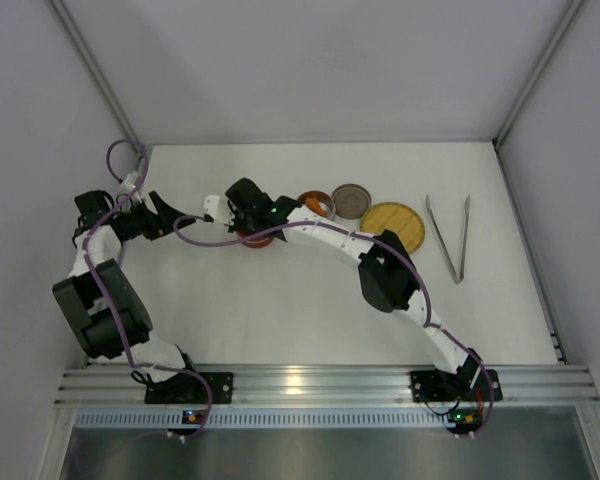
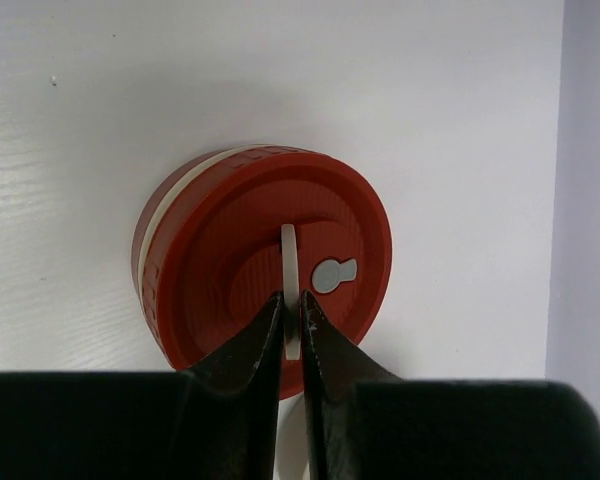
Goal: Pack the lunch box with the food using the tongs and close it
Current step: Close the box lid on the packing box.
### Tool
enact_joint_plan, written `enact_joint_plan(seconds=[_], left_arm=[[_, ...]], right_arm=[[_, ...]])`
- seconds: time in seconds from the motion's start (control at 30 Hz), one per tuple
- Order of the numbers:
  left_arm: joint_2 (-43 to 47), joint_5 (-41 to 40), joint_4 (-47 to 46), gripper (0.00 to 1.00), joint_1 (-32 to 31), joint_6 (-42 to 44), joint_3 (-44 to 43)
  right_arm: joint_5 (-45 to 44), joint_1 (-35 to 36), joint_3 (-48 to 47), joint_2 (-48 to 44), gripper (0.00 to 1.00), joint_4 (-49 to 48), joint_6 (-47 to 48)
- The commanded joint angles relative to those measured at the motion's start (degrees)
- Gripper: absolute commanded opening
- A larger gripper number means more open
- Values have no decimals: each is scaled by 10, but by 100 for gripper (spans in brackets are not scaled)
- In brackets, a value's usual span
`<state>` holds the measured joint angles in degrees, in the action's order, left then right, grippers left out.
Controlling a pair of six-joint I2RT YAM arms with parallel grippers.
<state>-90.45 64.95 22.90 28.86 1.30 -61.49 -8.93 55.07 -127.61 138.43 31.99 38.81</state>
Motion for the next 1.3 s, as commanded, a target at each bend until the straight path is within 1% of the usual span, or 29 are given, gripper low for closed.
enact_joint_plan(seconds=[0.0,0.07,0.1,0.2,0.23,0.3,0.33,0.43,0.67,0.77,0.9,0.93,0.97,1.0,1.1,1.17,1.2,1.23,1.27], left_arm=[[-4,23,-2,83,6,15,1],[-6,23,-2,83,6,16,0],[-6,24,-2,83,6,16,0],[-8,25,-4,83,6,16,-1],[-8,24,-4,83,6,16,0],[-8,25,-5,83,6,17,-1],[-8,25,-4,83,6,17,0],[-9,24,-3,83,6,20,1],[-10,25,3,83,6,27,1],[-13,24,2,83,6,28,1],[-13,25,6,83,6,35,1],[-13,25,9,84,5,36,1],[-12,24,13,84,6,41,0],[-11,22,22,84,6,50,-5],[-6,19,40,84,5,77,-13],[-1,11,59,84,6,90,-27],[0,9,69,84,6,111,-33],[1,8,80,84,6,124,-49],[0,3,110,84,5,142,-61]], right_arm=[[4,-7,-11,-3,11,-49,-9],[3,-8,-10,-1,15,-53,-10],[4,-8,-10,-2,15,-53,-10],[1,-9,-9,1,22,-55,-10],[1,-10,-9,1,26,-57,-10],[-3,-12,-9,3,30,-61,-9],[-5,-12,-9,3,34,-63,-9],[-11,-15,-9,6,37,-72,-8],[-19,-26,-9,8,39,-90,-14],[-19,-29,-9,11,42,-97,-15],[-21,-34,-9,14,56,-103,-18],[-21,-35,-9,14,62,-105,-20],[-20,-35,-9,13,65,-105,-27],[-16,-37,-9,7,72,-102,-30],[5,-39,-1,-12,85,-98,-60],[23,-42,11,-47,89,-98,-86],[32,-44,30,-64,93,-101,-95],[42,-46,43,-101,95,-104,-104],[55,-52,56,-119,96,-110,-121]])
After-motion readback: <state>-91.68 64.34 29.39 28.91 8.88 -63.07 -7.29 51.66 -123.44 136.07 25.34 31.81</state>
